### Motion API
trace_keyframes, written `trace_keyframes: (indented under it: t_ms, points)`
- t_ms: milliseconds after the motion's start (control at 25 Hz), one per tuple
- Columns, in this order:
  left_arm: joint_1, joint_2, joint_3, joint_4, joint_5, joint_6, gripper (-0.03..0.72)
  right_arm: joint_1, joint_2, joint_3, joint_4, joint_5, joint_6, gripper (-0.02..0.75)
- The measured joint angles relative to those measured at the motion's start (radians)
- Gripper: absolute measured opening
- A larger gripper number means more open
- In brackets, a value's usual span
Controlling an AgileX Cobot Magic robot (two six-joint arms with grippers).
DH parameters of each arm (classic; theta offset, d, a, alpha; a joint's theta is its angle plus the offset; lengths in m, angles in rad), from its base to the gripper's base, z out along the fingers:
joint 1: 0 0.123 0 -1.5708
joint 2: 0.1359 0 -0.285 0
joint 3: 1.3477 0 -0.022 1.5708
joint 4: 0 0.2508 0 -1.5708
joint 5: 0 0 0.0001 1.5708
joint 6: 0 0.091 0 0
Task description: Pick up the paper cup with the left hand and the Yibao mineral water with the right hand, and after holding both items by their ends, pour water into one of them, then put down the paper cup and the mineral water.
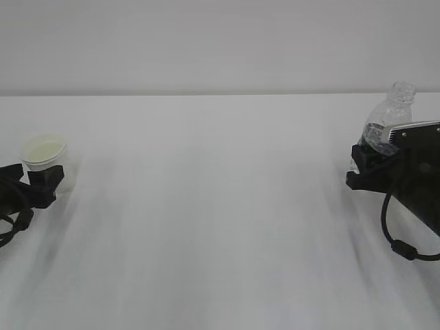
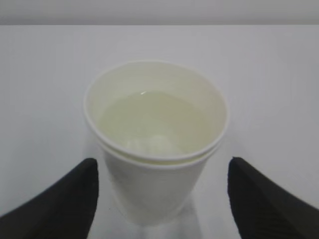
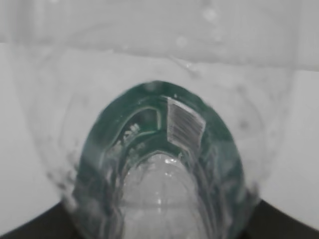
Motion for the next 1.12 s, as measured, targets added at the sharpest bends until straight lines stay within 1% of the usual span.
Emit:
trace_keyframes:
  t_ms: [400,720,960,1120]
  points:
    - [0.000,-0.113,0.067,0.002,0.000,0.000,0.583,0.000,0.000,0.000,0.000,0.000,0.000,0.360]
    - [0.000,-0.186,0.067,-0.002,0.000,0.000,0.583,0.000,0.000,0.000,0.000,0.000,0.000,0.360]
    - [0.000,-0.192,0.067,-0.022,0.000,0.000,0.582,0.000,0.000,0.000,0.000,0.000,0.000,0.359]
    - [0.000,-0.192,0.040,-0.024,0.000,0.000,0.574,0.000,0.000,0.000,0.000,0.000,0.000,0.359]
